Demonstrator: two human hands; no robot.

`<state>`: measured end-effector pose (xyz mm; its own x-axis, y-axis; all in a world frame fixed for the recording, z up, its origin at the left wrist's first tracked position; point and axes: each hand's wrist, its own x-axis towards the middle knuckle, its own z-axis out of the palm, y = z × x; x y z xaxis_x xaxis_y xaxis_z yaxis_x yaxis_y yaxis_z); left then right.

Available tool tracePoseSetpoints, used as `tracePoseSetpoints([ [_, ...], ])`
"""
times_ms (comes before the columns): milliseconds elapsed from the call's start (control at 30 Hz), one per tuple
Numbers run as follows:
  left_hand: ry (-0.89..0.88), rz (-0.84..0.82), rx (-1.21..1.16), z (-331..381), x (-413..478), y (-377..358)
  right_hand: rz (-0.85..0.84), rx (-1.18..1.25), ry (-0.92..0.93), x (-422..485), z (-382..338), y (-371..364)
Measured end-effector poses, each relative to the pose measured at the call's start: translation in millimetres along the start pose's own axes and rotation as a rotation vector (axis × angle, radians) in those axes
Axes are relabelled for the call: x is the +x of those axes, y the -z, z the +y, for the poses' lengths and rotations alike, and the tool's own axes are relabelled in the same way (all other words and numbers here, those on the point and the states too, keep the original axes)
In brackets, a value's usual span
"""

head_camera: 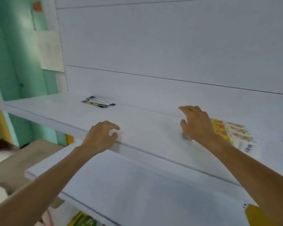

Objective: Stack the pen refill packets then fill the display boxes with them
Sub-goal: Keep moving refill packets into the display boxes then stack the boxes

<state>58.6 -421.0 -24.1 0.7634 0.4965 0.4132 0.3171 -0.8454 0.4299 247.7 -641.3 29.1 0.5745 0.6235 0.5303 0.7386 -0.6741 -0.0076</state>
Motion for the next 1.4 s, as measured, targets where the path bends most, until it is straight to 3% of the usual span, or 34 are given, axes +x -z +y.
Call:
tracePoseSetpoints([
  [100,0.066,0.074,0.054,-37.4,-40.9,35.6,-0.011,0.222,0.149,2.7,-90.6,-16.3],
  [233,0.183,0.172,0.132,-80.9,-65.0,87.1,-0.004,0.242,0.397,17.8,-166.1,-16.0],
  [300,0.220,0.223,0.132,-97.2,-67.6,102.1,0.018,0.311,0.420,37.1,-194.6,-10.1],
  [567,0.262,0.280,0.107,-182.3,-45.2,125.7,-0.065,0.449,0.360,97.0,-301.4,-59.1],
  [833,0.148,0.171,0.065,-327.6,77.5,162.5,-0.121,0.428,0.198,207.0,-390.2,-142.9],
  [1033,0.016,0.032,-0.033,-369.2,174.3,150.5,-0.068,0.355,-0.053,262.2,-375.8,-162.7],
  [1167,-0.130,-0.196,-0.029,-371.7,210.1,108.8,-0.221,0.239,-0.200,248.7,-350.8,-189.3],
  [1267,-0.156,-0.240,-0.107,-369.6,231.2,92.4,-0.284,0.089,-0.253,231.0,-351.5,-208.1],
  [1400,-0.148,-0.267,-0.154,-367.5,243.8,71.4,-0.179,0.116,-0.215,225.7,-360.0,-209.9],
])
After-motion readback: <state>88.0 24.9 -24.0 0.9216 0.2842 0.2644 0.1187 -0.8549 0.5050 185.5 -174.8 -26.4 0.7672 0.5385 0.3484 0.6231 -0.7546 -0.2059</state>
